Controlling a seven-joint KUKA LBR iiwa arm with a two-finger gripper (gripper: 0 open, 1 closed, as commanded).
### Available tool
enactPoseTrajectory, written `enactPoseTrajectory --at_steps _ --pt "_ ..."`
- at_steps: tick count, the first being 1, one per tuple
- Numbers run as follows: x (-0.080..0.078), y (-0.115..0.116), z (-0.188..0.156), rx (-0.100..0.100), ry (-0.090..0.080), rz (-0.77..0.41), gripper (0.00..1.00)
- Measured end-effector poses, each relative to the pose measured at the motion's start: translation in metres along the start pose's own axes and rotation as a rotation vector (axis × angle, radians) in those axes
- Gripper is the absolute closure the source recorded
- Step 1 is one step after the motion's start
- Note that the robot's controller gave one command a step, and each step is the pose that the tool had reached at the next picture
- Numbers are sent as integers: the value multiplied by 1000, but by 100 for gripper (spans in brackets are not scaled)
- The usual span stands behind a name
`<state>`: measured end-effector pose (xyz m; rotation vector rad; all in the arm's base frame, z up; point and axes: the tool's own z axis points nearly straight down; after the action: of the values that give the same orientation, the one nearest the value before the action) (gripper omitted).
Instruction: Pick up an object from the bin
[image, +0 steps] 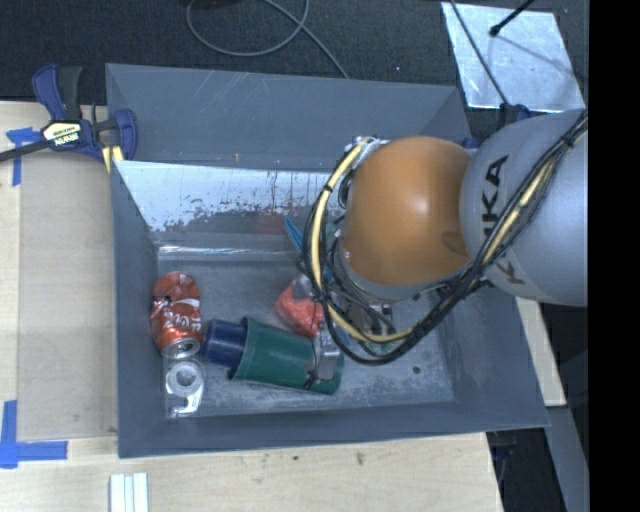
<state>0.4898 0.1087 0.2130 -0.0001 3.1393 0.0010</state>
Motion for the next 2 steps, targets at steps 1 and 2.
enactPoseTrajectory --at_steps 1,2 --pt "-14 0 27 -1 -5 -72 0" --pt "-25 0 76 -1 -5 -63 0"
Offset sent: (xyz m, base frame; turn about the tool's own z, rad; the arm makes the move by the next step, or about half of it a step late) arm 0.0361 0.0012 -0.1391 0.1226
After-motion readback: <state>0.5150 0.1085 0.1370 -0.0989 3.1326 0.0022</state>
